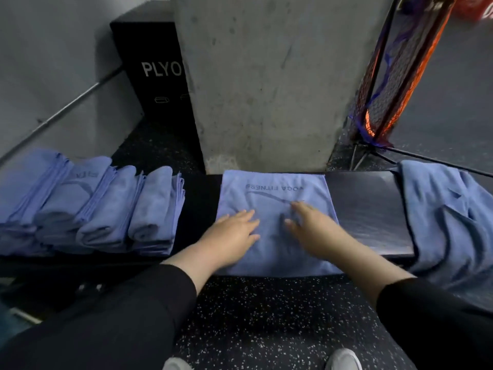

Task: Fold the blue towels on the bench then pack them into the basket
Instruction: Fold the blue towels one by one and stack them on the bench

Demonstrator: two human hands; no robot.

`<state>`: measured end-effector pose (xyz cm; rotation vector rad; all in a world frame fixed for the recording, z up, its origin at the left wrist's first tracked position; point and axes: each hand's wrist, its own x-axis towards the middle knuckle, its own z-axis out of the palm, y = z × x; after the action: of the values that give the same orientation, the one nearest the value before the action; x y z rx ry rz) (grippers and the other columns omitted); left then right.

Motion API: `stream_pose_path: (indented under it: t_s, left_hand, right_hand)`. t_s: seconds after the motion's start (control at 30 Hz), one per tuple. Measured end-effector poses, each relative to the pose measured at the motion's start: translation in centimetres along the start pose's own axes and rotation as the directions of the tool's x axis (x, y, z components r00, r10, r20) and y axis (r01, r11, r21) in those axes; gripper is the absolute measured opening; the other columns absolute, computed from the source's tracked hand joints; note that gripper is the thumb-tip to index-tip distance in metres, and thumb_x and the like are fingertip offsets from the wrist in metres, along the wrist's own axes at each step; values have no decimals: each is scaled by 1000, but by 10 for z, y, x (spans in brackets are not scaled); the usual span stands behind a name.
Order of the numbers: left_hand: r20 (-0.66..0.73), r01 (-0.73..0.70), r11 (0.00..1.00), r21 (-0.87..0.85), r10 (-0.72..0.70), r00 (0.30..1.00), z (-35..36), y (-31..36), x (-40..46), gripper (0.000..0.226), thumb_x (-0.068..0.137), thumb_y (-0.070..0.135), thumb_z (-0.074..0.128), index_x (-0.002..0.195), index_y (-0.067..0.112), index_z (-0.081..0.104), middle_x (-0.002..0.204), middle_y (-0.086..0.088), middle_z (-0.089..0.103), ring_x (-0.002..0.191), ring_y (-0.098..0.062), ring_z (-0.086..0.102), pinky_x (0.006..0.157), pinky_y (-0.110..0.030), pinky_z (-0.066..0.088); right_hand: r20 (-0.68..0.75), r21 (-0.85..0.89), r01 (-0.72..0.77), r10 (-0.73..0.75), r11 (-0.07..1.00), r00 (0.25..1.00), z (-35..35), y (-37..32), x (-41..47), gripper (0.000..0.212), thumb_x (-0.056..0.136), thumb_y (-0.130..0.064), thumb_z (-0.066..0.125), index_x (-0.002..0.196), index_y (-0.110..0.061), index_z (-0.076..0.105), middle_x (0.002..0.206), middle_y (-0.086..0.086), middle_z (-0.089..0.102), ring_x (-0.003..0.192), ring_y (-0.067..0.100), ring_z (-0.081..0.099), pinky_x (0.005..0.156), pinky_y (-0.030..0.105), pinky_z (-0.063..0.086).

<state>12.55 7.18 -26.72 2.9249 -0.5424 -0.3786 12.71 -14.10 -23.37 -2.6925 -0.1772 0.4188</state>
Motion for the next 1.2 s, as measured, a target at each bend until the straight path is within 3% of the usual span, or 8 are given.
stream_pose_path:
  t_s: [0.1, 0.37, 0.6, 0.73, 0.83, 0.93, 1.03, 1.2]
  left_hand:
    - [82, 8, 1000, 22, -10, 997, 8, -7, 2, 62, 109, 44, 29, 163, 22, 8, 170, 4, -4, 156, -13, -4, 127, -46, 4]
    - [14, 76, 997, 20, -77, 997, 11, -15, 21, 62, 109, 47, 19, 163, 23, 0, 169, 8, -11, 156, -13, -11, 126, -46, -3]
    - [-72, 91, 996, -15, -92, 993, 9, -12, 26, 61, 108, 46, 27, 162, 22, 12, 171, -1, -1, 157, -17, -1, 127, -46, 2]
    - [-149, -36, 997, -66, 26, 988, 6, -10, 15, 54, 107, 42, 40, 156, 21, 34, 167, -2, 23, 154, -16, 20, 125, -38, 18]
    - [-210, -121, 992, -18, 115, 971, 3, -11, -5, 36, 105, 42, 45, 127, 22, 65, 136, 4, 61, 129, -19, 54, 108, -36, 37]
    - [-273, -108, 993, 49, 117, 955, 3, -14, -26, 30, 102, 45, 50, 100, 22, 68, 101, 7, 58, 99, -18, 55, 95, -38, 43]
    - [-188, -46, 998, 35, 52, 981, 6, -16, -41, 31, 100, 50, 50, 117, 26, 62, 110, 9, 50, 110, -16, 49, 99, -35, 38]
    - [-138, -69, 996, 54, 76, 988, 4, -21, -57, 53, 97, 59, 51, 142, 31, 52, 120, 10, 46, 119, -13, 43, 104, -36, 35]
  right_hand:
    - [72, -190, 41, -27, 981, 997, 30, 20, 5, 70, 104, -51, 37, 160, -18, 11, 169, 1, -1, 156, 22, 1, 125, 45, 7]
    - [-7, -269, 112, -118, 957, 993, 30, 41, 42, 69, 104, -56, 29, 162, -27, 6, 169, -6, -5, 155, 16, -4, 125, 43, -2]
    - [-281, -115, 232, -256, 966, 925, 31, 55, 46, 51, 104, -41, 46, 149, -17, 45, 161, 0, 34, 150, 18, 28, 123, 41, 20]
    - [-334, -199, 346, -395, 917, 855, 32, 57, 25, 38, 99, -45, 44, 115, -17, 63, 121, 2, 61, 108, 30, 61, 91, 48, 50]
    - [-304, -238, 354, -415, 905, 857, 30, 65, 5, 32, 97, -48, 43, 99, -22, 61, 99, -3, 56, 89, 26, 57, 80, 45, 49]
    - [-244, -180, 358, -395, 916, 886, 23, 81, -14, 25, 95, -45, 52, 94, -22, 62, 96, -7, 56, 90, 21, 56, 82, 42, 50]
    - [-187, -83, 359, -369, 930, 911, 10, 106, -30, 15, 91, -35, 69, 99, -23, 68, 106, -11, 58, 98, 13, 59, 90, 35, 51]
    - [-106, -67, 307, -313, 949, 944, -3, 125, -43, 27, 83, -20, 80, 108, -22, 71, 123, -19, 58, 103, 5, 62, 91, 32, 51]
